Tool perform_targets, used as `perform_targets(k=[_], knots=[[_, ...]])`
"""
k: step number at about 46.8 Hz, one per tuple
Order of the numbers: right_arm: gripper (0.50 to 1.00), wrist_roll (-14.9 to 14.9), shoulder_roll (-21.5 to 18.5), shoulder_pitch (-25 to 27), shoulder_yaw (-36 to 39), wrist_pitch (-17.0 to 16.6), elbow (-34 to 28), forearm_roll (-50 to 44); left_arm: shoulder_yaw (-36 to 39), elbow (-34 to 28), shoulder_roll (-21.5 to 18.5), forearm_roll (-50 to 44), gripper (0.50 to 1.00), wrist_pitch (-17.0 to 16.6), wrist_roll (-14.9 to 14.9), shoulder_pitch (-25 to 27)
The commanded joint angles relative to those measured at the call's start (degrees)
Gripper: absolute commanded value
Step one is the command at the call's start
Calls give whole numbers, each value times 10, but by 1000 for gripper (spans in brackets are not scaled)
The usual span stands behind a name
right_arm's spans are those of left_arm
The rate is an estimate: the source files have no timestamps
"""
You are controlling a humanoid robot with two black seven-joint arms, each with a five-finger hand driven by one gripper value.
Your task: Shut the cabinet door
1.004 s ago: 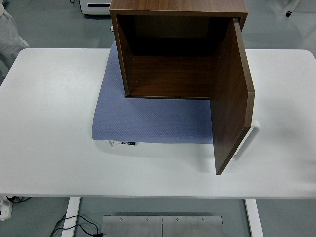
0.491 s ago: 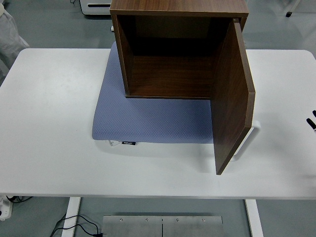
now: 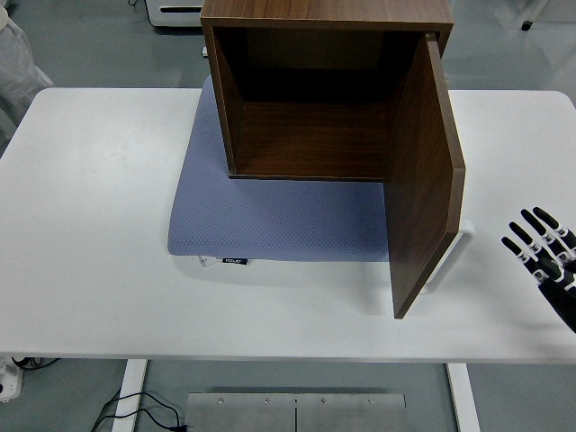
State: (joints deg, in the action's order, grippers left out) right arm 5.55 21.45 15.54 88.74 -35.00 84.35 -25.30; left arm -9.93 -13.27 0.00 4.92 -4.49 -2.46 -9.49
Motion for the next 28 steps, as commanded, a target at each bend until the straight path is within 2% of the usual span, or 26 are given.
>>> perform_targets(k=[1, 28], knots=[[1000, 0, 0, -6, -6, 0, 3, -1, 0, 0, 0, 0, 1000, 0, 0, 0], [1000, -19, -5, -72, -63, 0, 10, -30, 0, 0, 0, 0, 1000, 0, 0, 0]])
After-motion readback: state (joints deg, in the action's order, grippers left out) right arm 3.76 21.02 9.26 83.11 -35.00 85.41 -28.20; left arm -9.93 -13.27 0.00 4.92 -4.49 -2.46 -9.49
